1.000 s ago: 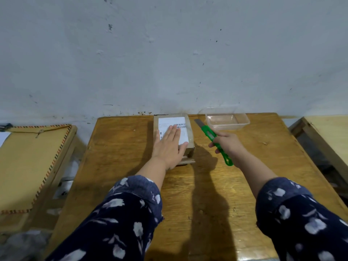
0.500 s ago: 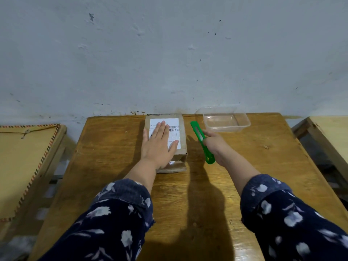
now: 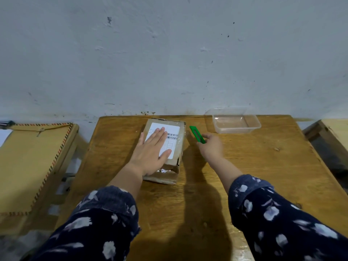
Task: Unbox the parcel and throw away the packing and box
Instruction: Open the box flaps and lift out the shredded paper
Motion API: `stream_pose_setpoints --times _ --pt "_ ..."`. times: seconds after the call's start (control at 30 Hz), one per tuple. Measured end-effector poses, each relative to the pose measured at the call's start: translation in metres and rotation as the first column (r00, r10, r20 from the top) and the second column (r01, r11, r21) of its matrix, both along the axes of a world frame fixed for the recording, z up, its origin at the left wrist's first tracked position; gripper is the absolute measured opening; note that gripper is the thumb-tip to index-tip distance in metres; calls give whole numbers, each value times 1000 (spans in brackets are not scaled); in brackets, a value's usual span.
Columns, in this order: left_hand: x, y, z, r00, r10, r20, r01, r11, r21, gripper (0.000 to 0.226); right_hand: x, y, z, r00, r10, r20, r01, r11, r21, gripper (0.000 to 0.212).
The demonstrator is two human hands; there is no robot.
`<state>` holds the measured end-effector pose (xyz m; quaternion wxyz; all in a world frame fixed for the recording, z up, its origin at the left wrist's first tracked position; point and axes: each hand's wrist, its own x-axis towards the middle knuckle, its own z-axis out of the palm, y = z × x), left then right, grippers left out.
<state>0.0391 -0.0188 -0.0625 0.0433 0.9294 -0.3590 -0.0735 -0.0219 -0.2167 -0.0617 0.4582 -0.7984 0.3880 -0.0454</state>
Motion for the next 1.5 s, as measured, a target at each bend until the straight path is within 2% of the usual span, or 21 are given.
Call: stream_pose_setpoints --times 0.13,0.27,0.53,0.6,0.67,0.7,0.77,0.83,1.0,1.23,1.4,1.5 --pt "-1 20 -2 1000 -2 11 2 1000 12 70 12 8 -10 997 -5 -75 -11 979 -206 47" --pt "0 25 -6 1000 15 21 -16 1000 13 81 31 9 -20 996 -16 -85 -5 972 -234 46" --pt "0 26 -8 1000 15 16 -15 1000 -16 74 44 7 -27 983 -1 -186 -62 940 -335 50" --pt "0 26 -7 1000 15 13 -15 1000 -12 73 46 11 -23 998 15 -68 -40 920 -391 45" --pt "-1 26 -5 1000 10 17 -10 1000 -12 76 52 18 -14 981 133 140 -68 915 -397 36" --pt "-1 27 -5 1000 5 17 -5 1000 -17 78 56 23 -8 955 220 200 -134 919 -371 35" --pt "0 29 -4 1000 -3 5 4 999 -37 74 61 31 1 907 367 206 -305 911 -277 35" --pt "2 32 -2 1000 -16 -8 15 999 -36 69 59 36 1 893 426 144 -391 895 -216 34" --pt "-4 39 10 998 -31 -53 32 999 21 67 25 43 2 935 333 125 -306 932 -194 35" --pt "-44 56 12 996 -63 -70 67 996 60 85 -58 77 -6 966 192 171 -146 958 -247 37" --pt "-71 84 9 995 -100 -24 101 994 27 92 -114 117 -19 980 52 192 3 961 -277 42" --pt "-80 105 6 997 -81 -13 80 997 -19 93 -134 137 -21 982 69 177 -8 947 -322 49"
